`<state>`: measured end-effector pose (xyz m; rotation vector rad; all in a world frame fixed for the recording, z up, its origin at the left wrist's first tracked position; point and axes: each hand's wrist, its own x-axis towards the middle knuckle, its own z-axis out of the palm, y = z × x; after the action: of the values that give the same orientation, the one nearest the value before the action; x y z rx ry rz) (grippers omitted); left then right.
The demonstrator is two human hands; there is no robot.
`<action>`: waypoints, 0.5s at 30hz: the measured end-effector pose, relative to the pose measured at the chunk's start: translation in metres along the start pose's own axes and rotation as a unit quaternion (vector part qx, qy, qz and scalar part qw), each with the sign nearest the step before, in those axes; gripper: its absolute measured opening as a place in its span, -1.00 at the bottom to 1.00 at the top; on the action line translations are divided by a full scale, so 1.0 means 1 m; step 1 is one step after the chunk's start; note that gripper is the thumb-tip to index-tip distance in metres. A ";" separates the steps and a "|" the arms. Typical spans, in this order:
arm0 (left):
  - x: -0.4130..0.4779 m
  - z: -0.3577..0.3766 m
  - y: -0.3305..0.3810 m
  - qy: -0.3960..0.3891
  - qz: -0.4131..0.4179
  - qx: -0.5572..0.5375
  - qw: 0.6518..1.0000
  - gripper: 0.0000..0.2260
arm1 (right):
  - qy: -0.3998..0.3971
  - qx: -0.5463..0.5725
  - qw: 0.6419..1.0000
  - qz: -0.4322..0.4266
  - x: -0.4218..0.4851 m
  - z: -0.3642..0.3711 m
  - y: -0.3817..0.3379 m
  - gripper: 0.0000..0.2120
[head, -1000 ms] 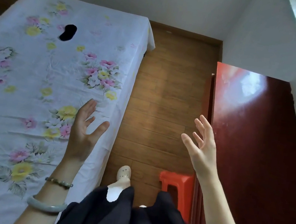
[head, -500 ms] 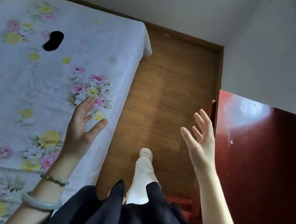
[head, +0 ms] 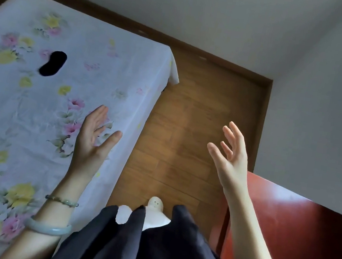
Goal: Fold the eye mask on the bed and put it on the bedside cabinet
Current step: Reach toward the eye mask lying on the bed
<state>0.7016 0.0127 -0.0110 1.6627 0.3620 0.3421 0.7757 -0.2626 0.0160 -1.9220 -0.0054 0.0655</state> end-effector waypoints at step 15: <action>0.165 0.050 -0.011 0.040 -0.015 0.016 0.999 -0.42 | -0.039 -0.046 0.998 -0.009 0.201 0.035 0.001 -0.38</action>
<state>0.8720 0.0402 -0.0252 1.6761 0.4536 0.3831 0.9744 -0.2227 -0.0055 -2.0104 -0.0788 0.1295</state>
